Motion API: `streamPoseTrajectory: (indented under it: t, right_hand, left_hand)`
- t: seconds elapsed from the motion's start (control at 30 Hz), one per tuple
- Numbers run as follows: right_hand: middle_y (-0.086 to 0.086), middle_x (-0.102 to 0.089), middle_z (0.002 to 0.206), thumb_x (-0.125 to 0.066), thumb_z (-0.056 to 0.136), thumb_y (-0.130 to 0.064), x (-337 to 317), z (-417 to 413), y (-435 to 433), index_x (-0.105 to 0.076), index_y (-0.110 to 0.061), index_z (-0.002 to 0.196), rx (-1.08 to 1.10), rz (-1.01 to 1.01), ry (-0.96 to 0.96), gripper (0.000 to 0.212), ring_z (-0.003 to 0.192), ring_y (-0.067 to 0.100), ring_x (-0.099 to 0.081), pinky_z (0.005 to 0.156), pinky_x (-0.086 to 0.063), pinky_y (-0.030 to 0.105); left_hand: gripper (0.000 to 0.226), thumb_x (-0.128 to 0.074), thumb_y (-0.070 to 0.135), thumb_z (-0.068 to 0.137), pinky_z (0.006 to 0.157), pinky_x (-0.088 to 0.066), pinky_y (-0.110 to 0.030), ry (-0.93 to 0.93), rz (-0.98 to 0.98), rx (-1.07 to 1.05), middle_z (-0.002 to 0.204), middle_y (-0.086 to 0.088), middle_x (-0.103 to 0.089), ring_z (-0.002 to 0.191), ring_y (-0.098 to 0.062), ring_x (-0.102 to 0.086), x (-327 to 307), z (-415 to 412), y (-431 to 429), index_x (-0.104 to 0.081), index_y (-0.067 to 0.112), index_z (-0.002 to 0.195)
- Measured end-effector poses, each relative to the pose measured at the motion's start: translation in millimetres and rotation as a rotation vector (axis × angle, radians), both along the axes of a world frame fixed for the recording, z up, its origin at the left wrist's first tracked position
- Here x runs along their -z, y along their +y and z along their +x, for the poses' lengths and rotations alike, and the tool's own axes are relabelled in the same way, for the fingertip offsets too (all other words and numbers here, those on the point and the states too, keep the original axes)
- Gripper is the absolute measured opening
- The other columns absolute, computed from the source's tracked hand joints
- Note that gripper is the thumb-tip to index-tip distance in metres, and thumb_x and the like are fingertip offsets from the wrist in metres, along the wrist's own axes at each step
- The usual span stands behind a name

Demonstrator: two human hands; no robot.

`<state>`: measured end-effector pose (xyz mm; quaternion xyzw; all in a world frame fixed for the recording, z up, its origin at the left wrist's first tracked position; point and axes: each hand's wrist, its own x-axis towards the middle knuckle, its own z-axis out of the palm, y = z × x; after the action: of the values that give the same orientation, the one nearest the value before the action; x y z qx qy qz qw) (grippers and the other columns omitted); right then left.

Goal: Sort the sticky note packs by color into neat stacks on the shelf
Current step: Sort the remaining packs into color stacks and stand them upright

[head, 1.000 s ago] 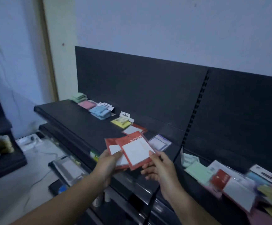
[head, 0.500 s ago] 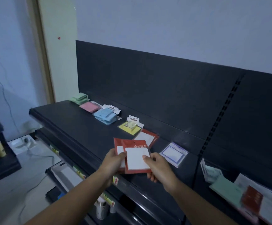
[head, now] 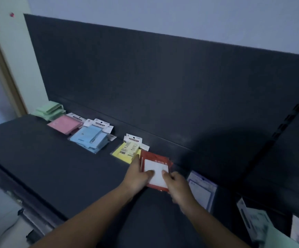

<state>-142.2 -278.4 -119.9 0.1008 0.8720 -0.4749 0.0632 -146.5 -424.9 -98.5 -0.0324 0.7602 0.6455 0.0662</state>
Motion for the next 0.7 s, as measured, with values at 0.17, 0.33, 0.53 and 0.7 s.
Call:
streamPoseTrajectory:
  t: [0.17, 0.33, 0.53, 0.7]
  right_hand:
    - [0.004, -0.057, 0.087, -0.042, 0.093, -0.046, 10, -20, -7, -0.044, -0.016, 0.089, 0.036, 0.121, -0.058, 0.030, 0.078, 0.022, -0.054, 0.058, -0.037, 0.025]
    - [0.014, -0.058, 0.121, -0.039, 0.096, -0.044, 5, -24, -20, -0.033, -0.011, 0.126, 0.059, 0.290, -0.104, 0.045, 0.103, 0.030, -0.059, 0.084, -0.048, 0.034]
    - [0.022, -0.044, 0.137, -0.031, 0.100, -0.039, -18, -13, -39, -0.024, -0.009, 0.142, 0.022, 0.385, -0.195, 0.052, 0.113, 0.037, -0.052, 0.091, -0.043, 0.040]
    - [0.016, -0.060, 0.092, -0.042, 0.097, -0.035, -37, 10, -18, -0.036, -0.013, 0.131, 0.188, 0.075, -0.113, 0.041, 0.062, 0.024, -0.064, 0.054, -0.056, 0.036]
  left_hand:
    - [0.036, -0.053, 0.032, 0.068, 0.091, -0.048, -0.046, 0.073, -0.278, 0.048, 0.104, -0.001, -0.064, 0.106, -0.026, -0.055, 30, -32, -7, -0.056, 0.023, 0.103]
    - [0.050, -0.051, 0.011, 0.083, 0.102, -0.041, -0.042, 0.207, -0.237, 0.225, 0.121, -0.005, -0.053, 0.114, -0.019, -0.051, 40, -37, -4, -0.041, 0.011, 0.132]
    - [0.056, -0.052, -0.008, 0.085, 0.097, -0.033, -0.028, 0.276, -0.267, 0.330, 0.129, -0.008, -0.048, 0.115, -0.020, -0.046, 38, -48, -16, -0.037, 0.005, 0.138]
    - [0.057, -0.059, -0.002, 0.085, 0.111, -0.019, -0.033, 0.447, -0.483, 0.405, 0.148, -0.019, -0.032, 0.137, -0.032, -0.029, 13, -51, -22, -0.037, -0.004, 0.138]
